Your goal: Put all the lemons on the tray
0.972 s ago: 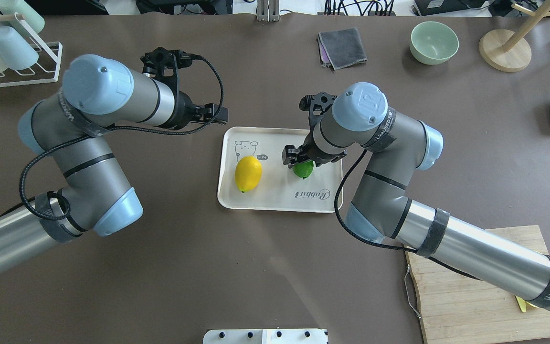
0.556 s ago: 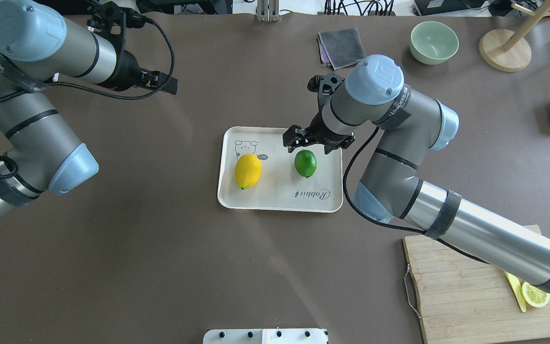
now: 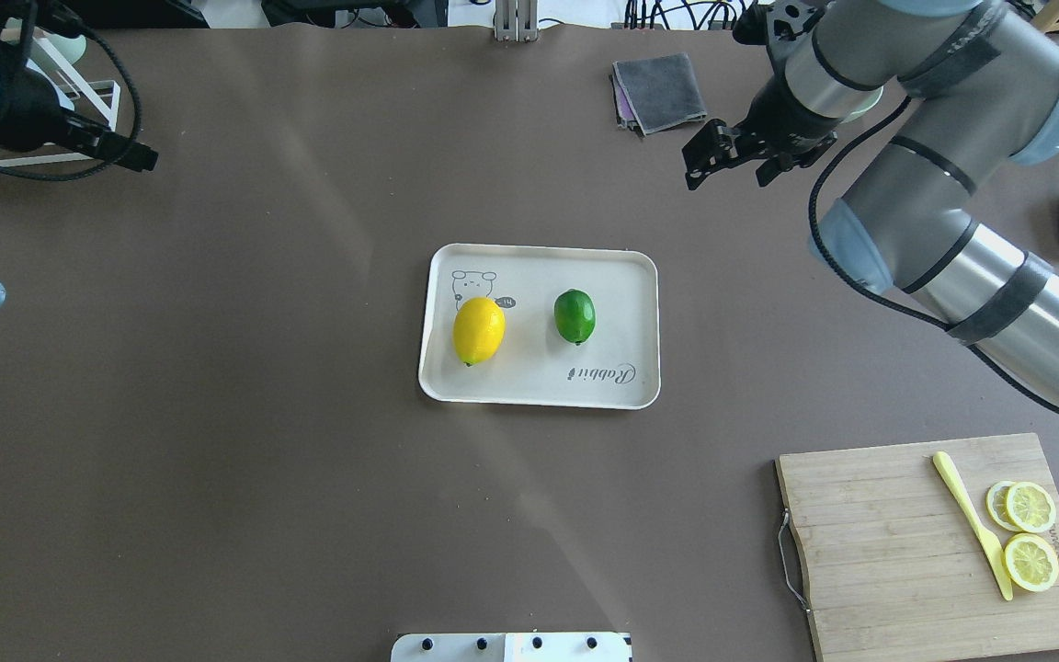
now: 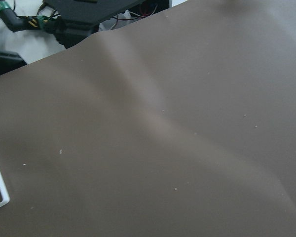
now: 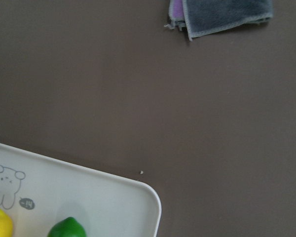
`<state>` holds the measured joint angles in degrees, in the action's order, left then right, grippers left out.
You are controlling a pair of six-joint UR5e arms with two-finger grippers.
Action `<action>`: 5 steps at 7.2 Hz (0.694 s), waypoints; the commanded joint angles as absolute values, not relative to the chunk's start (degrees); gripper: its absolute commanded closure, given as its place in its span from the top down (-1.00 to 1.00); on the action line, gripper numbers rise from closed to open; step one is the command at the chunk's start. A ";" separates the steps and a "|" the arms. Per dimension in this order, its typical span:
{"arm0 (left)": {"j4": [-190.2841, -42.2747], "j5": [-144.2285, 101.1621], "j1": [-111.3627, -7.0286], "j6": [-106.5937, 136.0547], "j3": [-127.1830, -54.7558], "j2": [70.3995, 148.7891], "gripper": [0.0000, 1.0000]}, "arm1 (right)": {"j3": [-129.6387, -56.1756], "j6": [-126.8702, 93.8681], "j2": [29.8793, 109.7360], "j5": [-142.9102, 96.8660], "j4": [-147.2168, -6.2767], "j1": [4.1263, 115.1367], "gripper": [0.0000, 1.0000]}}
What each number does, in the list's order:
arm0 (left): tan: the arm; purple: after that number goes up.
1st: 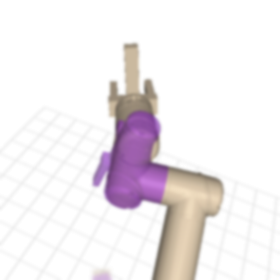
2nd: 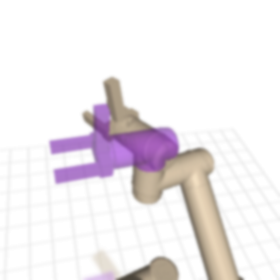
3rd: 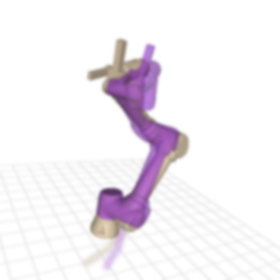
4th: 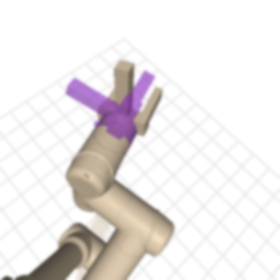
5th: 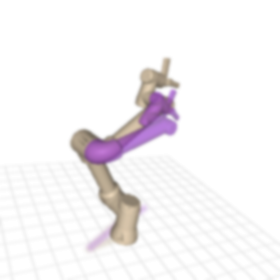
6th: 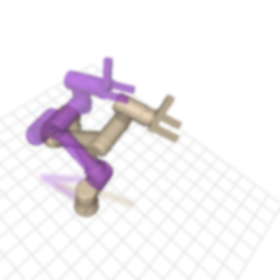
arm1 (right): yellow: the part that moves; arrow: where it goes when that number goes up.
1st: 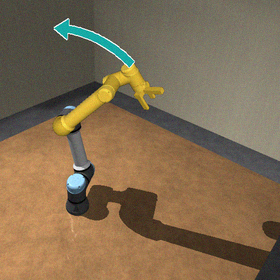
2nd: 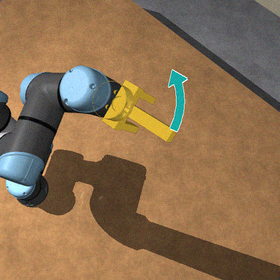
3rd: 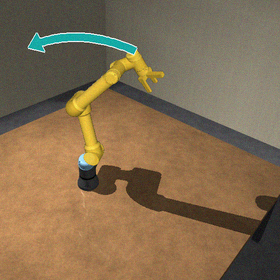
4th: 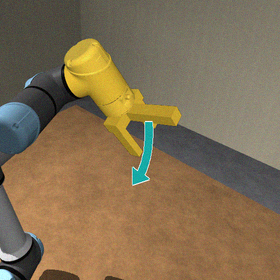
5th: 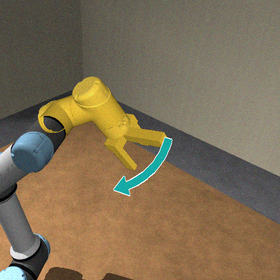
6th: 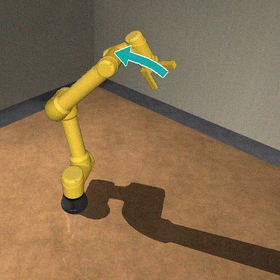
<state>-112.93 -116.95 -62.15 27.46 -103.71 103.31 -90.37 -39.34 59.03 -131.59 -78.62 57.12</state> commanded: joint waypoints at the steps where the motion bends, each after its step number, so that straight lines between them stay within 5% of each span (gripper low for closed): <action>1: -118.61 -116.99 -65.13 27.25 -104.51 94.00 0.95 | -90.53 -23.76 68.42 -136.85 -75.88 67.03 1.00; 5: -121.12 -124.63 -79.14 11.15 -103.36 79.75 0.95 | -92.11 -13.18 79.17 -132.54 -77.40 77.40 1.00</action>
<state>-121.23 -123.15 -73.63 18.62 -103.52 84.16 -91.96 -19.82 76.52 -134.03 -74.84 73.71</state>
